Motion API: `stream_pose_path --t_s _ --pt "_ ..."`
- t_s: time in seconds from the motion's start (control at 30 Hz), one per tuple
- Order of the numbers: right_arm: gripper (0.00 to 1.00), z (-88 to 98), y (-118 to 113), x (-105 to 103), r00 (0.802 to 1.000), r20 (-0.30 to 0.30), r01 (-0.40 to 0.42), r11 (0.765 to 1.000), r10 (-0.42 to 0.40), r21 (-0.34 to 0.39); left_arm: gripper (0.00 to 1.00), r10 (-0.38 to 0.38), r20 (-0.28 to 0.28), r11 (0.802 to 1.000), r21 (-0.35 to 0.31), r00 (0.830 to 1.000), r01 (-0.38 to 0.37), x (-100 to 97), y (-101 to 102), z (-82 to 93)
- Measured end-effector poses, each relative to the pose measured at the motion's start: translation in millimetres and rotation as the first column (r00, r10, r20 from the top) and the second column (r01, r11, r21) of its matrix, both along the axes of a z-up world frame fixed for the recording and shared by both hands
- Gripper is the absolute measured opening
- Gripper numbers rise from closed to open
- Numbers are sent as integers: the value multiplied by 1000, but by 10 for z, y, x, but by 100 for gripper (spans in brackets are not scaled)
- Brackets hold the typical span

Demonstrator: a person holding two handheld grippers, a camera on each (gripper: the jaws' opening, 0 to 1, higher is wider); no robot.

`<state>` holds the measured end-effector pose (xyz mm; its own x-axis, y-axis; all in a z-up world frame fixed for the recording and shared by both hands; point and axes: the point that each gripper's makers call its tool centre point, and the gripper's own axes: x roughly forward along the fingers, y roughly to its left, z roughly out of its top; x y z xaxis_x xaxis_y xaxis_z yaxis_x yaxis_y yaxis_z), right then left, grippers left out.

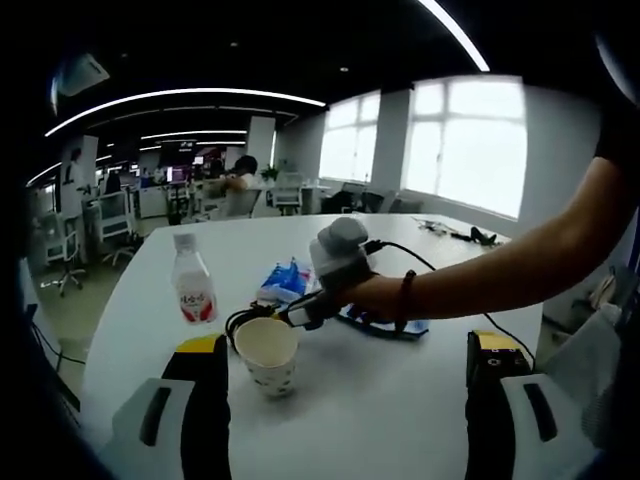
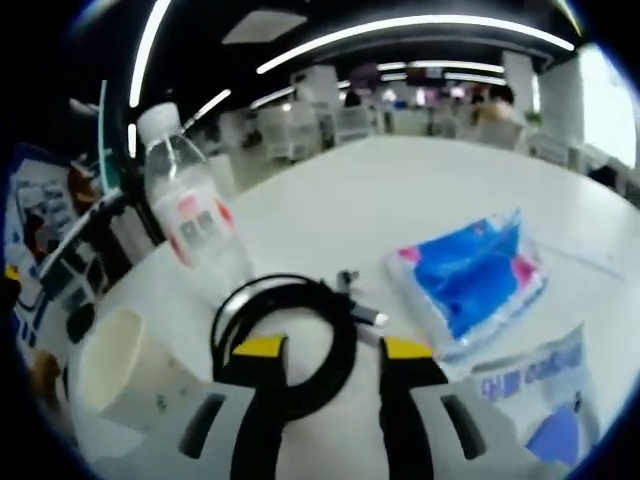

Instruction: Arrange the tabletop items into an orderly group along one side of the table until the central work area is clear of visible clutter.

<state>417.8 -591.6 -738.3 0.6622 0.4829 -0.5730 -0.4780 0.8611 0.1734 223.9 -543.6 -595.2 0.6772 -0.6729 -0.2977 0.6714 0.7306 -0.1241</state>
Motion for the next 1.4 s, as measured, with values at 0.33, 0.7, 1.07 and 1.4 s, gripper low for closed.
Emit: stream_pose_path --t_s 0.33,0.7,1.07,1.4 --pt "21 -24 -71 22 998 11 70 996 -70 -54 100 4 -8 1000 3 1000 -4 -20 29 -36" --pt "5 -38 -85 11 991 -7 135 988 -135 -70 100 4 -13 1000 3 1000 -4 -23 27 -49" --pt "1 -17 -92 5 984 -44 170 985 -170 -23 100 -1 -10 1000 2 1000 1 -22 8 -40" --pt "0 58 -74 -12 989 -40 145 989 -145 -3 100 -2 -2 1000 6 1000 2 -6 9 -19"
